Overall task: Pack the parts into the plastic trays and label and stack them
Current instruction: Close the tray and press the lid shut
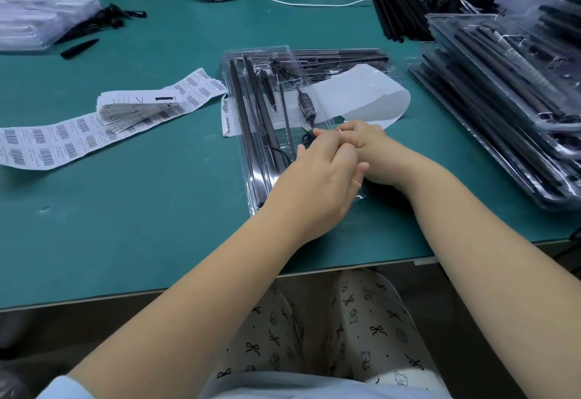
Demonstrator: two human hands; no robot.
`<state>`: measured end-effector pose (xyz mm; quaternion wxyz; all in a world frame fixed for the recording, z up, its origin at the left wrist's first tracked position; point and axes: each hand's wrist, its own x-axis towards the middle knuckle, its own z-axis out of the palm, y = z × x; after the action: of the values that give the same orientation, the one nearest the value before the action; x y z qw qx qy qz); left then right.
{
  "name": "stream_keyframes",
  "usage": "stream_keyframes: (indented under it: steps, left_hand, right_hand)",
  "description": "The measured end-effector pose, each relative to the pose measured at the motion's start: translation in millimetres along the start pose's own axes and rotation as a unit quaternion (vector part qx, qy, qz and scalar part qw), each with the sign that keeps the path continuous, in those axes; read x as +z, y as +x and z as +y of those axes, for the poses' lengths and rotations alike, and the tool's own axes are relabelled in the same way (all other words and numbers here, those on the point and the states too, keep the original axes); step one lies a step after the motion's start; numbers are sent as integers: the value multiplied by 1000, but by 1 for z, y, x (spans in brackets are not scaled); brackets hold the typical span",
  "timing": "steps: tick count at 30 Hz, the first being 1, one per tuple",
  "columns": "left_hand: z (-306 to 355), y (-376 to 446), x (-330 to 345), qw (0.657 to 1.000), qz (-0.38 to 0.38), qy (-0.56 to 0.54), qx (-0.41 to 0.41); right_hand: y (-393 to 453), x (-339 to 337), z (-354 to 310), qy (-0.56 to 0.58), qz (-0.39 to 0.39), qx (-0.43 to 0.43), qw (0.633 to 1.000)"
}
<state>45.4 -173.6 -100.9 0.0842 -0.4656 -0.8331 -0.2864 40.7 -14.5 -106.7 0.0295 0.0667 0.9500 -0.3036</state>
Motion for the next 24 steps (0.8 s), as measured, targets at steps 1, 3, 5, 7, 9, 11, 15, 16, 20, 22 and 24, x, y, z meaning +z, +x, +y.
stream_keyframes:
  steps: [1, 3, 5, 7, 9, 11, 15, 16, 20, 22, 24]
  left_hand:
    - [0, 0, 0, 1000, -1, 0, -2]
    - [1, 0, 1, 1000, -5, -4, -2]
    - [2, -1, 3, 1000, -9, 11, -6]
    - [2, 0, 6, 1000, 7, 18, -16]
    - [2, 2, 7, 998, 4, 29, -55]
    - [-1, 6, 9, 988, -47, 87, -116]
    - [-5, 10, 11, 971, -102, 148, -158]
    - [-5, 11, 11, 970, -111, 146, -158]
    - [-9, 14, 5, 974, -124, 114, -153]
    - [-13, 16, 4, 971, -137, 129, -144]
    - [-15, 14, 6, 962, -169, 170, -132]
  right_hand:
    - [0, -1, 1, -11, -5, -2, 1000]
    - [0, -1, 1, -13, -10, -10, 1000]
    - [-3, 1, -1, 18, 3, -13, 1000]
    - [-4, 5, -2, 39, 48, -27, 998]
    - [-5, 9, -2, 28, 87, -41, 995]
    - [-3, 9, -1, 22, 94, -44, 994]
    - [4, 10, 2, -22, 77, -21, 997]
    - [5, 10, 2, -35, 74, -13, 997]
    - [7, 4, 2, 8, 22, -17, 1000]
    - [4, 0, 1, 81, 15, -25, 996]
    - [-2, 1, 2, 136, 79, -29, 987]
